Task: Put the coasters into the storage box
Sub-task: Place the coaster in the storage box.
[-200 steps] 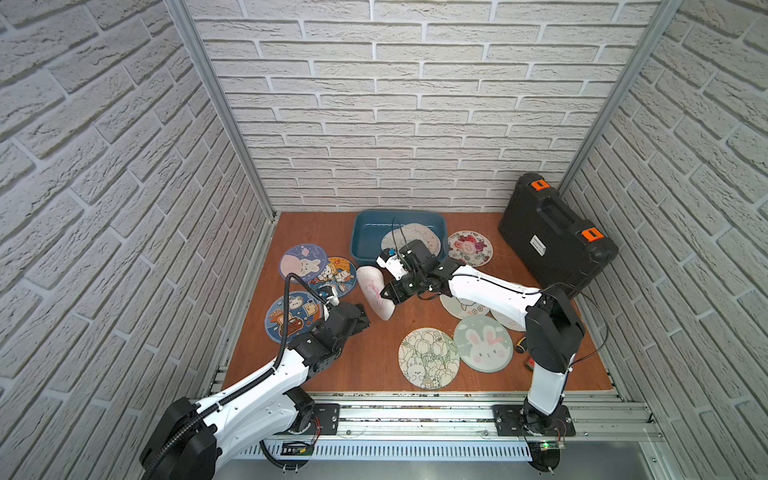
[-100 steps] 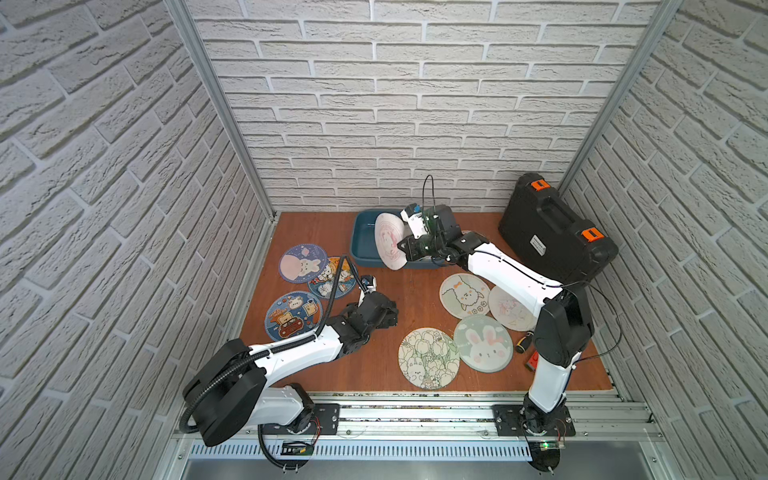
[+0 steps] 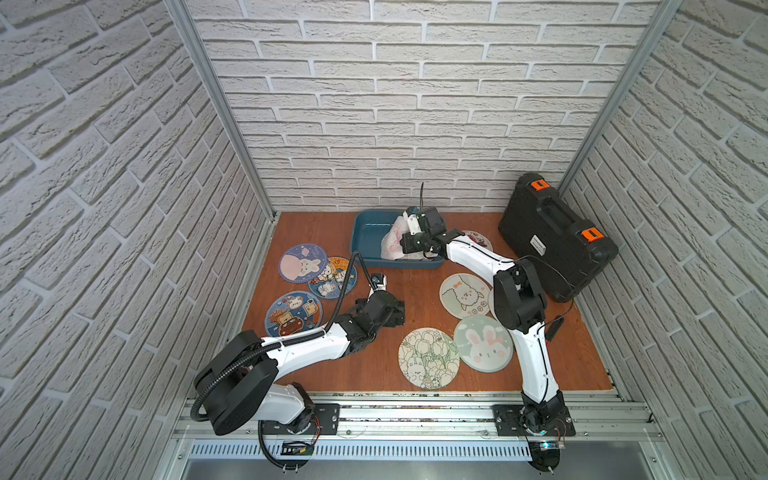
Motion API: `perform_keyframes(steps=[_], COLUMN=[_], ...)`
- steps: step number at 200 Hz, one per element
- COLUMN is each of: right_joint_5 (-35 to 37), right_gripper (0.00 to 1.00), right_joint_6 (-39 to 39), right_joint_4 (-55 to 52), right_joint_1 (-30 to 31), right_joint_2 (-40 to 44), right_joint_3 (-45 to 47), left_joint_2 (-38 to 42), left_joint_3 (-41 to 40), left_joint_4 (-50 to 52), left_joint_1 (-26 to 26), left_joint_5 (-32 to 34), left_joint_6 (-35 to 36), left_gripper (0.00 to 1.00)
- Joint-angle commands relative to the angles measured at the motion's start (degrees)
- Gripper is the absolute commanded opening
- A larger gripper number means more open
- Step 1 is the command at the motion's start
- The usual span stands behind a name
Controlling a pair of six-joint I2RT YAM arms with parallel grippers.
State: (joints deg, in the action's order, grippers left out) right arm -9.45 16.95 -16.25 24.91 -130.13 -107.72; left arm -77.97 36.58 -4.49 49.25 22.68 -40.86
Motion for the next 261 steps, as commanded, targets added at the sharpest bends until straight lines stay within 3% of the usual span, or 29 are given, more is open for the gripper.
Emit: perform_keyframes(steps=[1,80,119,183,261], right_joint_5=[3.1,5.7,4.8,8.3,3.7], right_gripper=[0.06,0.1,0.36,0.59,0.6], right_joint_6=[2.8,3.9,2.2,-1.5,-3.6], right_joint_4=[2.1,1.5,0.4,0.7,-2.3], right_joint_1=[-1.3,-3.7,-3.8,-3.9,-3.9], right_joint_2=[-1.8,-7.5,-6.3,5.8,21.6], right_joint_3=[-1.9,-4.4,-5.1,3.2,17.9], left_joint_2=[0.5,0.6,0.3,-0.2,-1.8], left_joint_3=[0.2,-0.1,0.3,0.5,1.3], left_joint_4=[-1.5,-1.2,0.0,-0.1,1.7], left_joint_1=[0.1,-0.3,-0.3,-0.5,0.0], left_joint_5=[1.2,2.3,2.3,2.2,1.5], left_joint_6=[1.1,1.0,1.1,1.3,1.4], left_gripper=[0.98,0.98,0.98,0.98,0.98])
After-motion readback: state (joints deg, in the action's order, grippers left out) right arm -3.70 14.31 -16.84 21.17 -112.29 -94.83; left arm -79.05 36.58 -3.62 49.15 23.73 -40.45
